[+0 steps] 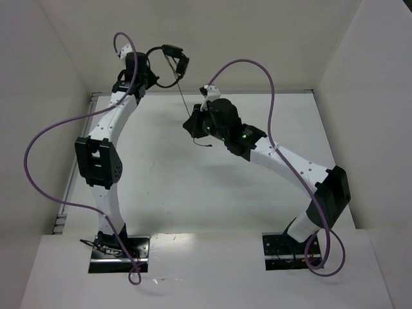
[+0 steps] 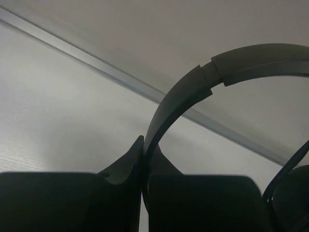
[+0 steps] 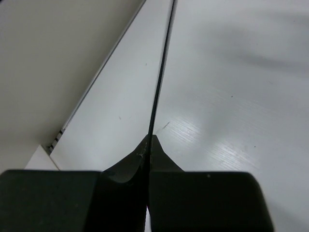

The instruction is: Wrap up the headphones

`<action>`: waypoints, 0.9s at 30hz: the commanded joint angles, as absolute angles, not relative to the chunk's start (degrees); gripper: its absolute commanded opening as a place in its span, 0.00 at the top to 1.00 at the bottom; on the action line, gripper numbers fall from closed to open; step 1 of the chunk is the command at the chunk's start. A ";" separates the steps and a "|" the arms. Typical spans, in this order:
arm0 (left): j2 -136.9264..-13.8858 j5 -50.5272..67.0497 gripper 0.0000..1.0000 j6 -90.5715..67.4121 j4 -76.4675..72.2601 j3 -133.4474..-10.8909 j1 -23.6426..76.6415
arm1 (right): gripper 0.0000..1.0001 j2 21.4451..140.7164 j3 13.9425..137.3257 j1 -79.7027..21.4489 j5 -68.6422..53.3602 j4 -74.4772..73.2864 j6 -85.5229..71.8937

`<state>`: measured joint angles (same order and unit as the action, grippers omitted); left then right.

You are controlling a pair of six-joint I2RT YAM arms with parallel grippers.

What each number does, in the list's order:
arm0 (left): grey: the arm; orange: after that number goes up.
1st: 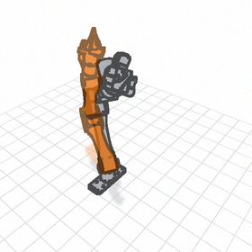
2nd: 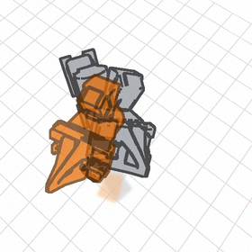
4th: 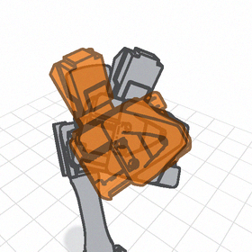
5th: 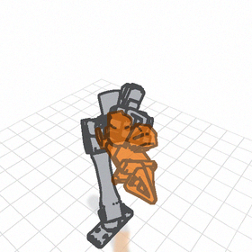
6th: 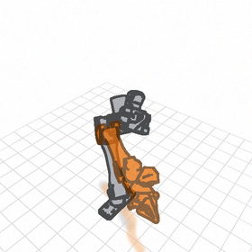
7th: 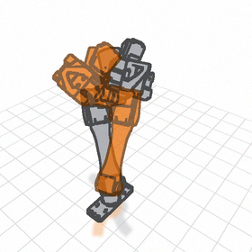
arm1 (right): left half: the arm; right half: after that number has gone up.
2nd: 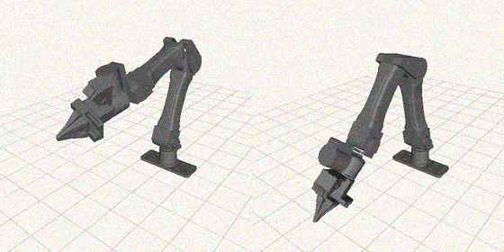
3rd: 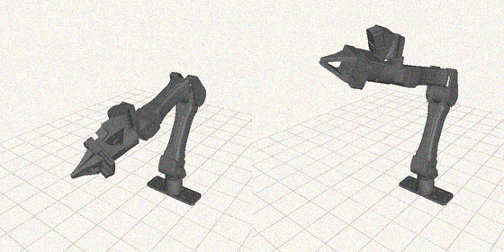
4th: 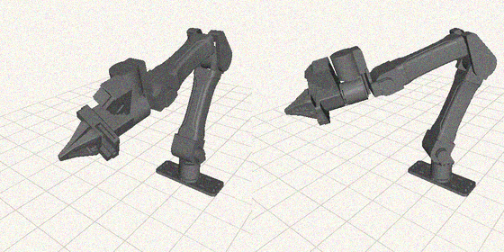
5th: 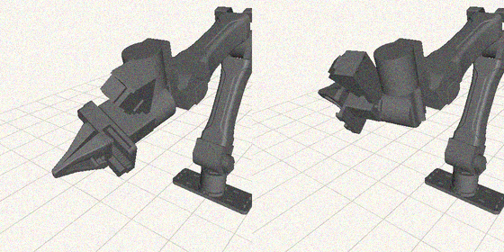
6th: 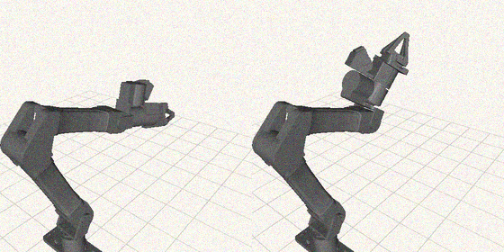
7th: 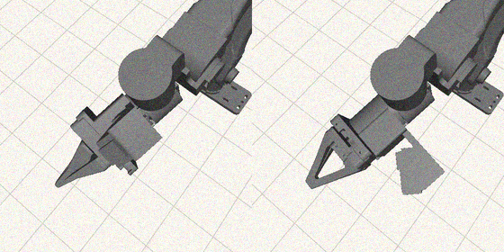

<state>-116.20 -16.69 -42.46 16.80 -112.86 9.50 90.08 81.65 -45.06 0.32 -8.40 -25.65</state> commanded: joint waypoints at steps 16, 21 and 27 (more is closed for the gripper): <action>-100.91 6.67 0.99 -46.85 11.95 -120.41 5.27 | 0.99 85.61 60.05 -47.37 17.37 2.98 -27.61; -92.23 16.07 0.99 -43.34 13.10 -115.17 5.27 | 0.99 85.08 55.11 -45.53 25.75 11.49 -23.99; -80.70 21.71 0.99 -36.93 19.58 -105.12 5.27 | 0.99 86.48 51.33 -36.41 26.02 19.59 -21.89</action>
<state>-85.71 17.10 -37.95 23.00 -106.06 6.28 85.73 54.30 -41.19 20.75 15.09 -24.05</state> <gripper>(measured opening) 0.048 0.012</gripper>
